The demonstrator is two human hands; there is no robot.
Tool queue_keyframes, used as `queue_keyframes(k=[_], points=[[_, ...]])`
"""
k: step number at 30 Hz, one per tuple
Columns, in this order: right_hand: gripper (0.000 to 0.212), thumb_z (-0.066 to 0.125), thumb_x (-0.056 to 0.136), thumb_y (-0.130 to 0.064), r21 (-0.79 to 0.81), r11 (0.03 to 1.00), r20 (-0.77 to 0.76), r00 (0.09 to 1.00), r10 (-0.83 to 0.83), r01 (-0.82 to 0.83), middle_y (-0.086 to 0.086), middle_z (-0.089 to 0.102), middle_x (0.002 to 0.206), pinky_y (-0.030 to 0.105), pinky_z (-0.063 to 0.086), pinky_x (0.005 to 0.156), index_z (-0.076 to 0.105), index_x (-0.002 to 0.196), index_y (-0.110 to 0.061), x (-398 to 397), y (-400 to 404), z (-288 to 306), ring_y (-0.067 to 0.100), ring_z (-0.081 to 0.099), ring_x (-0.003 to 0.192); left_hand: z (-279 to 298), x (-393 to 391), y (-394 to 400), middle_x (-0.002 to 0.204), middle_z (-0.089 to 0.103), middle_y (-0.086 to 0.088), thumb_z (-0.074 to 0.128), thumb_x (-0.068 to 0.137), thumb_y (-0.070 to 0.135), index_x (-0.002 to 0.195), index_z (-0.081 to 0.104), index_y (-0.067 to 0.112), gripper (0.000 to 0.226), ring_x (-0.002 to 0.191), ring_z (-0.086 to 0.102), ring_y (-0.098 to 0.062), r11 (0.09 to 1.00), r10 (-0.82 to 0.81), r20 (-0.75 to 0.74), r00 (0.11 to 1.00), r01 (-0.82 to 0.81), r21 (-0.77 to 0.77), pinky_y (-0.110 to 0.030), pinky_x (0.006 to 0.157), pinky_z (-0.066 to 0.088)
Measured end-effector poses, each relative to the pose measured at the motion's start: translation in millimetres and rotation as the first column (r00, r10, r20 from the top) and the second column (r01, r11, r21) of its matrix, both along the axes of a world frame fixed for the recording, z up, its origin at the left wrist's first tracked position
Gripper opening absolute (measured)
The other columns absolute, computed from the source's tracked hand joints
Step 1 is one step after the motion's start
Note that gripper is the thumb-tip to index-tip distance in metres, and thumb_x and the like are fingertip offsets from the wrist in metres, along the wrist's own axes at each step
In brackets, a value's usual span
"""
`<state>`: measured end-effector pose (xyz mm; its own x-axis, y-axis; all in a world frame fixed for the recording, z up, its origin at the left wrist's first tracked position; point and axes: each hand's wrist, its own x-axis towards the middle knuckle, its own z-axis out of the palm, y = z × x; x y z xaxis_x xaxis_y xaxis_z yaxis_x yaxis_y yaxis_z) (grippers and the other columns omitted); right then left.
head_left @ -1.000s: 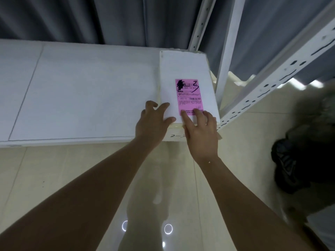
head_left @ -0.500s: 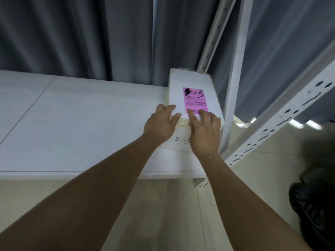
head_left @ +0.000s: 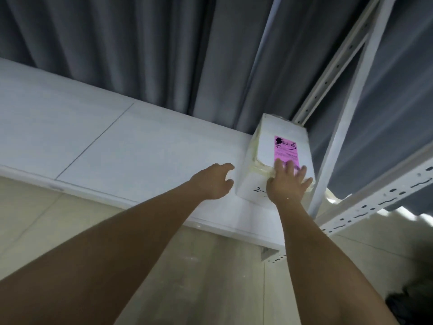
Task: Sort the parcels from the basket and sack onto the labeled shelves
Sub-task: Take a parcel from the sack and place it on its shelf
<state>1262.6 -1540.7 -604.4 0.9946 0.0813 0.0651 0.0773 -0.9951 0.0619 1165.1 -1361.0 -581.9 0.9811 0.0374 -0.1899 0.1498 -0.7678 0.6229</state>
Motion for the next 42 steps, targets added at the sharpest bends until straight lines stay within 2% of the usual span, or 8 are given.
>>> queue_keyframes(k=[3, 7, 10, 19, 27, 34, 38, 42], points=[[0.075, 0.046, 0.096, -0.021, 0.005, 0.995, 0.083, 0.992, 0.099, -0.100, 0.013, -0.009, 0.163, 0.057, 0.000, 0.118, 0.001, 0.157, -0.020, -31, 39, -6, 0.039, -0.009, 0.149, 6, -25, 37, 0.143, 0.043, -0.007, 0.040, 0.101, 0.030, 0.147, 0.032, 0.023, 0.047, 0.125, 0.049, -0.025, 0.993, 0.110, -0.006, 0.994, -0.110, 0.039, -0.038, 0.103, 0.041], [0.072, 0.070, 0.073, -0.007, 0.151, 0.859, 0.191, 0.867, 0.461, -0.490, 0.028, 0.041, 0.146, 0.063, 0.030, 0.108, 0.047, 0.142, -0.005, -80, 122, -30, 0.049, 0.035, 0.137, 5, -69, 95, 0.136, 0.051, -0.003, 0.040, 0.100, 0.028, 0.141, 0.041, 0.022, 0.042, 0.119, 0.053, -0.022, 0.954, 0.294, -0.003, 0.956, -0.294, 0.052, -0.034, 0.099, 0.042], [0.058, 0.067, 0.074, -0.005, 0.273, 0.680, 0.164, 0.730, 0.664, -0.680, 0.026, 0.055, 0.133, 0.055, 0.043, 0.101, 0.058, 0.131, -0.003, -121, 191, -33, 0.047, 0.050, 0.125, 1, -114, 140, 0.132, 0.056, -0.001, 0.038, 0.100, 0.026, 0.136, 0.048, 0.021, 0.038, 0.116, 0.055, -0.021, 0.896, 0.441, -0.020, 0.897, -0.438, 0.076, -0.033, 0.097, 0.044], [0.036, 0.044, 0.096, -0.020, 0.330, 0.340, 0.092, 0.388, 0.917, -0.881, 0.007, 0.055, 0.126, 0.035, 0.034, 0.096, 0.056, 0.130, -0.015, -257, 350, 2, 0.028, 0.044, 0.118, 10, -288, 237, 0.134, 0.056, -0.002, 0.037, 0.098, 0.023, 0.134, 0.050, 0.021, 0.039, 0.118, 0.054, -0.023, 0.584, 0.810, -0.042, 0.585, -0.797, 0.154, -0.032, 0.095, 0.044], [0.038, 0.040, 0.099, -0.037, 0.282, 0.017, 0.040, 0.029, 0.999, -0.959, 0.006, 0.066, 0.090, 0.032, 0.045, 0.069, 0.067, 0.096, -0.011, -396, 422, 76, 0.027, 0.060, 0.091, 63, -452, 272, 0.059, 0.065, 0.010, 0.035, 0.092, 0.016, 0.119, 0.056, 0.018, 0.033, 0.092, 0.062, -0.015, 0.223, 0.972, 0.024, 0.232, -0.956, 0.191, -0.027, 0.077, 0.048], [0.047, 0.044, 0.099, -0.035, 0.399, -0.118, 0.077, -0.095, 0.993, -0.909, 0.005, 0.051, 0.068, 0.033, 0.030, 0.054, 0.040, 0.057, -0.016, -517, 507, 125, 0.028, 0.047, 0.070, 96, -563, 324, 0.066, 0.066, 0.004, 0.036, 0.094, 0.021, 0.113, 0.057, 0.018, 0.029, 0.090, 0.063, -0.020, 0.011, 0.985, 0.166, 0.051, -0.973, 0.229, -0.029, 0.072, 0.044], [0.050, 0.046, 0.099, -0.041, 0.489, -0.125, 0.040, -0.121, 0.992, -0.863, 0.004, 0.051, 0.064, 0.031, 0.026, 0.048, 0.041, 0.056, -0.017, -589, 596, 140, 0.029, 0.052, 0.070, 112, -641, 395, 0.105, 0.069, -0.006, 0.036, 0.096, 0.025, 0.122, 0.051, 0.016, 0.031, 0.108, 0.060, -0.027, -0.037, 0.983, 0.180, 0.024, -0.945, 0.326, -0.035, 0.084, 0.046], [0.046, 0.044, 0.100, -0.043, 0.476, -0.115, -0.024, -0.144, 0.989, -0.872, 0.005, 0.054, 0.073, 0.032, 0.031, 0.057, 0.045, 0.062, -0.018, -660, 676, 171, 0.028, 0.053, 0.075, 144, -713, 464, 0.110, 0.067, -0.007, 0.036, 0.096, 0.025, 0.126, 0.046, 0.018, 0.033, 0.107, 0.060, -0.029, -0.073, 0.992, 0.126, -0.031, -0.934, 0.348, -0.035, 0.084, 0.047]])
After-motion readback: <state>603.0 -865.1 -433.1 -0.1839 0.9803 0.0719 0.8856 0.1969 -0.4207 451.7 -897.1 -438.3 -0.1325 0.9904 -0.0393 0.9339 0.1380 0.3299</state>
